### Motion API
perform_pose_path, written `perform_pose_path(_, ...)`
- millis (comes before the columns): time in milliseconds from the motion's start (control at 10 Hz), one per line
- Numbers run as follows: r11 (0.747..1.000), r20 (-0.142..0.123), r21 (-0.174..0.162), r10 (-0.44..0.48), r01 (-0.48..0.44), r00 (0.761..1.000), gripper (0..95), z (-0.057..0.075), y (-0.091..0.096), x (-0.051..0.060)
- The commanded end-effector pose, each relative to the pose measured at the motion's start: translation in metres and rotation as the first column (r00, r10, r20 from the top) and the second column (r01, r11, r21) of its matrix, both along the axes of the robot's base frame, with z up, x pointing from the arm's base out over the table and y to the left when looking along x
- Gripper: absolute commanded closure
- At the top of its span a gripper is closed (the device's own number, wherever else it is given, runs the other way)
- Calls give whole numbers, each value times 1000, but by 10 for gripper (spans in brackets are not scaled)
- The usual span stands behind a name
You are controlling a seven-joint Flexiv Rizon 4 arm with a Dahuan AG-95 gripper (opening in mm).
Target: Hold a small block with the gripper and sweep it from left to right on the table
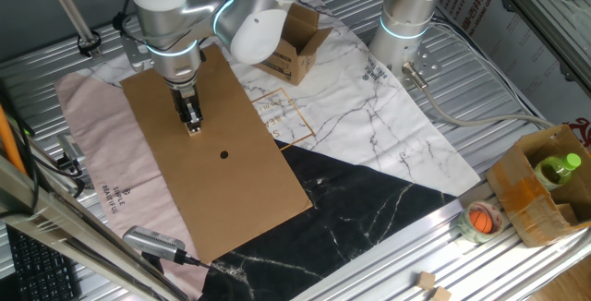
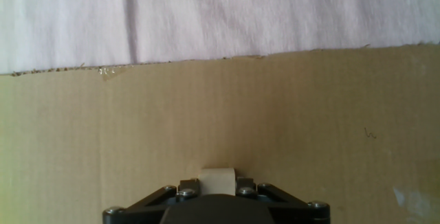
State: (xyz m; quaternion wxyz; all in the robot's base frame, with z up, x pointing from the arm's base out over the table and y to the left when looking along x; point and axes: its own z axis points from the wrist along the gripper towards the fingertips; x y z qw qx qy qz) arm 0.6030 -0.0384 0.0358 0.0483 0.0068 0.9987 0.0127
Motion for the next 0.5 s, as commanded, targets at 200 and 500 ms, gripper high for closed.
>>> perform_pose_path(200, 1000, 14, -2, 9, -9, 1000, 760, 0, 0, 0)
perform_pose_path(500, 1000, 19, 3, 13, -13, 1000, 760, -1, 0, 0)
